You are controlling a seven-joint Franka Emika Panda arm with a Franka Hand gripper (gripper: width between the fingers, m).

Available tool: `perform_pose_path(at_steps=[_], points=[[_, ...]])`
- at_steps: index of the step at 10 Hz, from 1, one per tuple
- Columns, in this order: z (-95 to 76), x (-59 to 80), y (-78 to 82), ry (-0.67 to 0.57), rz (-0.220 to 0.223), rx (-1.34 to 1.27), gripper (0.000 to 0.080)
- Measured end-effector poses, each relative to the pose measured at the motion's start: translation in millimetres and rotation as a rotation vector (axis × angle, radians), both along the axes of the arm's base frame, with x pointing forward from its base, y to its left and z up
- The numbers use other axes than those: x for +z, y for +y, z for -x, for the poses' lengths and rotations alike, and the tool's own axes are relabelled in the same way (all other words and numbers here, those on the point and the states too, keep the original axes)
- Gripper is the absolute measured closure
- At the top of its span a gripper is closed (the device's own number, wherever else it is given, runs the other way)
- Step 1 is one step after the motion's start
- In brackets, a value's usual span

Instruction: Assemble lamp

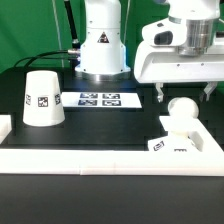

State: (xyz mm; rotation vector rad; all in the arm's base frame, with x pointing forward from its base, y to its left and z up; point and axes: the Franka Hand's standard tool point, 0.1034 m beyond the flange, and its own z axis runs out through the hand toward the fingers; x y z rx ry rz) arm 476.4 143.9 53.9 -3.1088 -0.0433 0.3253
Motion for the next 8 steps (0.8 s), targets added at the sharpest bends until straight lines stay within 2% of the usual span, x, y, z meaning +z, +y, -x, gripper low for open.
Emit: perform_pose_path(at_steps=[6, 8], points=[[-4.1, 2.9, 8.0, 0.335, 0.050, 0.022, 0.0100], [1.7, 4.0, 14.9, 0.476, 0.080, 0.054, 0.0100]])
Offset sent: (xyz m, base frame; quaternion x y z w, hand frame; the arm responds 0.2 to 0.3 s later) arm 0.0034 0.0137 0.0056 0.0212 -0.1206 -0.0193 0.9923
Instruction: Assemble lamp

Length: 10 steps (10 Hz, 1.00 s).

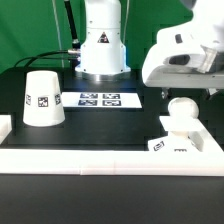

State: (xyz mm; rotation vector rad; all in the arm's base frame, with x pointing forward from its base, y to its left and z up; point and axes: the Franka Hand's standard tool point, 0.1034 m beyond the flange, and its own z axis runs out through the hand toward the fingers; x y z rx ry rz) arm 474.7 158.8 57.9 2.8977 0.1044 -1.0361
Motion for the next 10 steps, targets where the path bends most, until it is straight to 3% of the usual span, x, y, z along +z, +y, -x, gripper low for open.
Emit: perform_pose_path(at_steps=[1, 8, 9, 10], points=[[-7.1, -3.4, 1.5, -0.027, -0.008, -0.006, 0.0100], [0.0, -8.5, 1.2, -0.003, -0.002, -0.014, 0.0100], [8.4, -8.1, -4.1, 0.088, 0.012, -0.010, 0.0100], [3.5, -13.5, -3.5, 0.104, 0.012, -0.010, 0.0100]])
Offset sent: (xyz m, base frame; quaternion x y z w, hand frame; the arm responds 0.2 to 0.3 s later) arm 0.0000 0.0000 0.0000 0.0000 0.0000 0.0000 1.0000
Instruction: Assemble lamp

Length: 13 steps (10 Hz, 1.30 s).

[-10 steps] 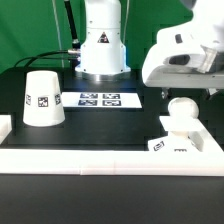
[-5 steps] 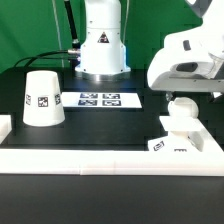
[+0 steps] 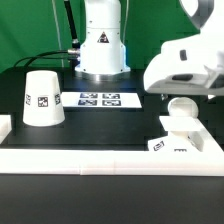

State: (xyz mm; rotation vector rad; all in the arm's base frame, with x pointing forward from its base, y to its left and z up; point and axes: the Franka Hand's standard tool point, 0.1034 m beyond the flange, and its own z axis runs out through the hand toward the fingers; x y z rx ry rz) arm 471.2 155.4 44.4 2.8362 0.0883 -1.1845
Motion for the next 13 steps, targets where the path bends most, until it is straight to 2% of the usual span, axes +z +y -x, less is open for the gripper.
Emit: perform_pose_path(at_steps=[6, 12, 13], points=[[0.2, -8.7, -0.4, -0.014, -0.002, -0.002, 0.0100], [10.7, -24.3, -3.4, -0.021, 0.004, -0.011, 0.0100], [14.6, -27.4, -4.2, -0.017, 0.018, -0.024, 0.0100]])
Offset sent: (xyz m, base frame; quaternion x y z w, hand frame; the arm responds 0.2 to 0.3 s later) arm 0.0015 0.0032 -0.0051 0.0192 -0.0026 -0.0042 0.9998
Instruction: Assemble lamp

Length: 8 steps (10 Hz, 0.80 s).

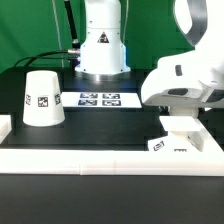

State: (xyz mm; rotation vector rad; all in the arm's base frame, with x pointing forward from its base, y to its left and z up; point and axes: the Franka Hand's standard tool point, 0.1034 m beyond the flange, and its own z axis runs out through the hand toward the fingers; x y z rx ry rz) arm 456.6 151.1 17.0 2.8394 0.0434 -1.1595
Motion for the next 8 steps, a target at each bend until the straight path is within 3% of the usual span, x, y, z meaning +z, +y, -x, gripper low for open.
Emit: perform_pose_path(at_steps=[2, 5, 6, 8], points=[[4.6, -5.1, -1.1, 0.010, 0.028, -0.026, 0.0100], [5.0, -7.2, -4.0, 0.012, 0.033, -0.033, 0.0130], [5.0, -7.2, -4.0, 0.012, 0.033, -0.033, 0.0224], [5.0, -7.2, -4.0, 0.012, 0.033, -0.033, 0.0224]])
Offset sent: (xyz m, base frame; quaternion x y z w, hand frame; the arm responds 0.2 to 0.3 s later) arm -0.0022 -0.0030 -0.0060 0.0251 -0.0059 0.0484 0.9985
